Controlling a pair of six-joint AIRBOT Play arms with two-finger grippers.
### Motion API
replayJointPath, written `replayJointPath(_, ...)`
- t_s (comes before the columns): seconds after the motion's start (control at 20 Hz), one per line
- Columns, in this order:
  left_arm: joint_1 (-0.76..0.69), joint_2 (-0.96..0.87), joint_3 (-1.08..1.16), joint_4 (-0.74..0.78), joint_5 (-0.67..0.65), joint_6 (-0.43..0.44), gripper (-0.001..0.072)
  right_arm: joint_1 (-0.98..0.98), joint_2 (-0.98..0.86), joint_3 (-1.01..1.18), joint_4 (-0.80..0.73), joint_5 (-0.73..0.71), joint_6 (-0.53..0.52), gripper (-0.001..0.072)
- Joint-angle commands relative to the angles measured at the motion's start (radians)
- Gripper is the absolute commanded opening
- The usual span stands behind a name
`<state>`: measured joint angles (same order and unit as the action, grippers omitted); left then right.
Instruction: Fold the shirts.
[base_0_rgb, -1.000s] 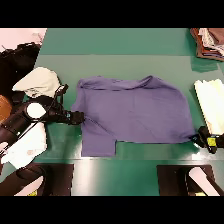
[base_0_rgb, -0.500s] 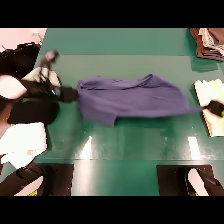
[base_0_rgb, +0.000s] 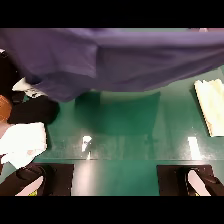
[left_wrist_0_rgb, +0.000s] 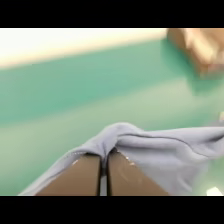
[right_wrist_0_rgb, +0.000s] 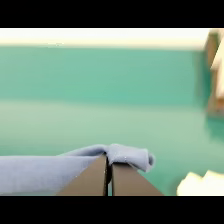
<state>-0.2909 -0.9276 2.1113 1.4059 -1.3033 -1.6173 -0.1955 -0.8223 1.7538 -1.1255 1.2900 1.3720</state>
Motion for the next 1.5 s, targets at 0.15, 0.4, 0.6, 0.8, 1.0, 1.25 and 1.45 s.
replayJointPath(0.15,0.001,0.105,0.123,0.017,0.182,-0.007,0.0025,-0.129,-0.018,0.335,0.0,0.054,0.0,0.0014)
replayJointPath(0.4,0.001,0.095,-0.086,0.102,0.133,-0.008,0.0025,-0.153,-0.027,0.225,0.044,0.077,0.008,0.0014)
replayJointPath(0.6,0.001,0.02,-0.363,0.188,0.069,-0.008,0.0026,-0.004,-0.155,0.055,0.026,0.151,0.015,0.0013)
replayJointPath(0.8,0.001,-0.148,-0.586,0.2,0.097,-0.006,0.0026,0.173,-0.351,-0.123,-0.16,0.151,0.054,0.0014)
replayJointPath(1.0,0.03,-0.373,-0.678,0.213,0.264,-0.01,0.0026,0.201,-0.566,-0.22,-0.157,0.079,0.056,0.0014)
replayJointPath(1.25,0.187,-0.565,-0.678,0.044,0.522,-0.022,0.0026,0.18,-0.784,-0.1,-0.149,-0.035,0.056,0.0013)
replayJointPath(1.45,0.226,-0.575,-0.678,-0.118,0.566,0.125,0.0026,0.189,-0.866,0.032,-0.15,-0.018,0.056,0.0013)
